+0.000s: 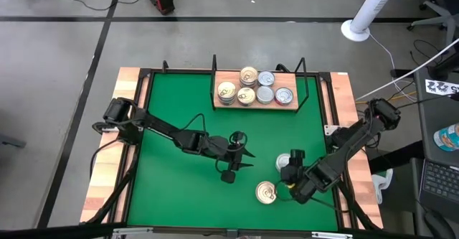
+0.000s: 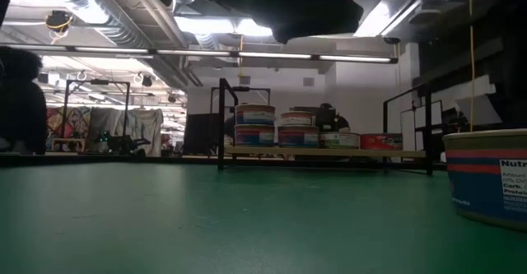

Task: Stack canned seafood by type on shelf
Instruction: Stack the green tuna can on top of the green tuna can on the shelf

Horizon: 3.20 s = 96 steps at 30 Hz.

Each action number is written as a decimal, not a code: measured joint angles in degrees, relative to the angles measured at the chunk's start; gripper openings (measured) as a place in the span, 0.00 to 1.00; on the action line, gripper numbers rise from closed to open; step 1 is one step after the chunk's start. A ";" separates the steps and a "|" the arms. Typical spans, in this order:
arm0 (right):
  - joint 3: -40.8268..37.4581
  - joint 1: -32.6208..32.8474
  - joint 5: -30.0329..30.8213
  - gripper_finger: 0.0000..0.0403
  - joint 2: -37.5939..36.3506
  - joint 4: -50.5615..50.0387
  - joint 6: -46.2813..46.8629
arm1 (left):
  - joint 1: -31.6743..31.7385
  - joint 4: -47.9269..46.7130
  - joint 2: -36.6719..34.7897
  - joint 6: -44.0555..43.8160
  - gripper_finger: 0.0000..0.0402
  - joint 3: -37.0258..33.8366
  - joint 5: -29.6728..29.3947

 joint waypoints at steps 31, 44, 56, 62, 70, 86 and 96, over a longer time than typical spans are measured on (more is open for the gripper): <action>-9.75 1.19 5.32 0.35 7.22 11.97 0.97 | -0.22 -0.88 -0.07 -1.37 0.35 0.00 0.00; -9.82 1.19 10.16 0.16 9.55 10.65 0.83 | -0.22 -0.88 -0.07 -1.44 0.35 0.00 -0.02; -9.92 1.15 11.31 0.01 9.63 12.42 1.07 | -0.75 -0.90 -0.07 2.81 0.35 -0.02 -0.04; -9.95 1.10 12.62 0.01 9.64 14.62 1.07 | -1.05 -0.88 -0.07 4.79 0.35 -0.02 -0.04; -9.97 1.10 14.25 0.00 9.77 19.89 1.05 | -1.03 -1.16 -0.07 4.85 0.35 -0.02 -0.04; -10.08 -5.27 15.65 0.00 9.90 31.07 -2.93 | -1.73 -5.98 -0.09 10.75 0.39 -0.07 0.03; -10.05 -12.17 12.89 0.00 9.86 42.00 -8.99 | -1.73 -12.36 -0.09 12.68 0.41 -0.07 -0.16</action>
